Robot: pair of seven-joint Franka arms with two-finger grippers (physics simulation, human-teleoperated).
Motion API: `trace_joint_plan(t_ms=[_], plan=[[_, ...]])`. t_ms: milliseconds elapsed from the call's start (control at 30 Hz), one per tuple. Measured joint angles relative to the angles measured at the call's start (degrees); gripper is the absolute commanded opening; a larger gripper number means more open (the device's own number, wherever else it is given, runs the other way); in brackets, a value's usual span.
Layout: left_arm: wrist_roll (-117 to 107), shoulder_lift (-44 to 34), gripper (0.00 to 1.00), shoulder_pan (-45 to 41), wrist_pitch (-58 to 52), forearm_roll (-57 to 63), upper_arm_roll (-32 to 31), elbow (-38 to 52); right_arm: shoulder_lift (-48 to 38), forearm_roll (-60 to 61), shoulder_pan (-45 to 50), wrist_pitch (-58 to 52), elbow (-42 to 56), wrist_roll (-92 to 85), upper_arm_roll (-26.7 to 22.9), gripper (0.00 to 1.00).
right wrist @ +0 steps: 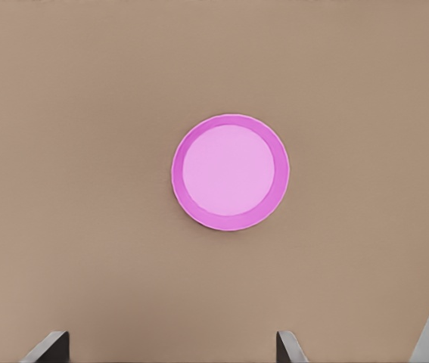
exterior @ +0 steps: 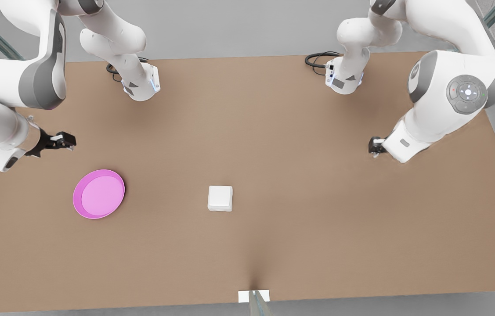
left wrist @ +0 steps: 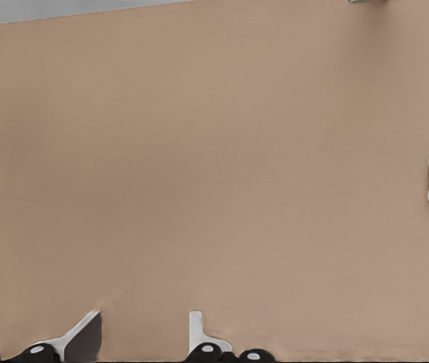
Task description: Pack egg into the box and close the box lid
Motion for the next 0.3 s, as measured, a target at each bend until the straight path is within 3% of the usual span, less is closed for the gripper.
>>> trace_joint_plan(t_ms=[33, 100, 200, 300], plan=[[4.36, -5.58, 1.0, -3.07, 3.68, -1.14, 6.5, -7.77, 0.11, -0.13, 0.44, -0.11, 1.95, 0.47, -0.08, 1.0], [5.22, -5.94, 1.0, -0.93, 4.92, -2.99, 11.64, -8.62, 0.03, 0.34, 0.31, -0.25, 3.11, -0.05, -0.16, 1.0], [6.78, -5.42, 1.0, 7.1, 5.08, -3.37, 11.99, -8.33, -0.27, 1.19, -1.99, -0.37, 2.51, 0.15, -0.09, 1.0], [6.63, -5.23, 1.0, 6.56, 4.9, -3.51, 12.29, -8.32, -0.14, 1.18, -1.42, -0.37, 2.49, 0.16, -0.08, 1.0]])
